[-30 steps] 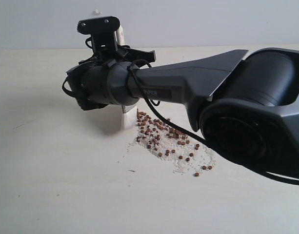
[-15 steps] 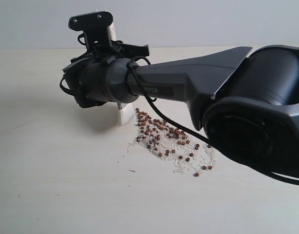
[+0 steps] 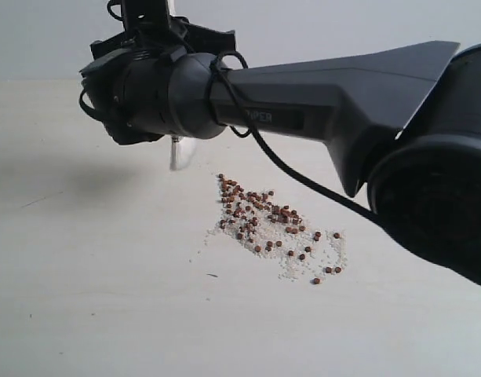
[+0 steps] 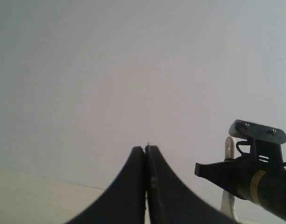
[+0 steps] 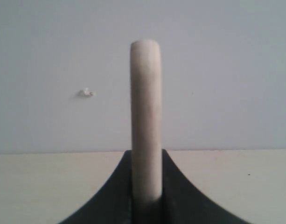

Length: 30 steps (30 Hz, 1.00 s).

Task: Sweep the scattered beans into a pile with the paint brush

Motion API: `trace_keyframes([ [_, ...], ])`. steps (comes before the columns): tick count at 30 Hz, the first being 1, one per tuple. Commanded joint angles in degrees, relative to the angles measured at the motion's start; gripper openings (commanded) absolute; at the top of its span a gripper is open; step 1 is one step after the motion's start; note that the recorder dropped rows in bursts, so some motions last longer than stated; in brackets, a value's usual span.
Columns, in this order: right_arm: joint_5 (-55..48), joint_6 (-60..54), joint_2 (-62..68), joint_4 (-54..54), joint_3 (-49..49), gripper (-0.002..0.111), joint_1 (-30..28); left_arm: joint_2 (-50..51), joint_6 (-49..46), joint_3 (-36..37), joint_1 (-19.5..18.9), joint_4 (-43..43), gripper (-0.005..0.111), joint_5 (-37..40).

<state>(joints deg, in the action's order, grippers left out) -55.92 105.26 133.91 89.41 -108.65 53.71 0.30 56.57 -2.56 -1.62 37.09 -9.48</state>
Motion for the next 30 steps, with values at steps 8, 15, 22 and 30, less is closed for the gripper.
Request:
trace_keyframes([
  [8, -12.73, 16.80, 7.28, 10.54, -0.19, 0.000, 2.11, -0.30, 0.32, 0.34, -0.04, 0.21, 0.000, 0.02],
  [15, -14.04, 16.80, 9.92, 9.13, -0.19, 0.000, 2.11, -0.30, 0.32, 0.34, -0.04, 0.21, 0.000, 0.02],
  [22, -14.04, 16.13, 10.31, 5.07, -0.19, 0.000, 1.98, -0.30, 0.32, 0.34, -0.04, 0.21, 0.000, 0.02],
  [30, -14.04, 11.80, 10.31, -1.12, -0.19, 0.000, 1.85, -0.30, 0.32, 0.34, -0.04, 0.21, 0.000, 0.02],
])
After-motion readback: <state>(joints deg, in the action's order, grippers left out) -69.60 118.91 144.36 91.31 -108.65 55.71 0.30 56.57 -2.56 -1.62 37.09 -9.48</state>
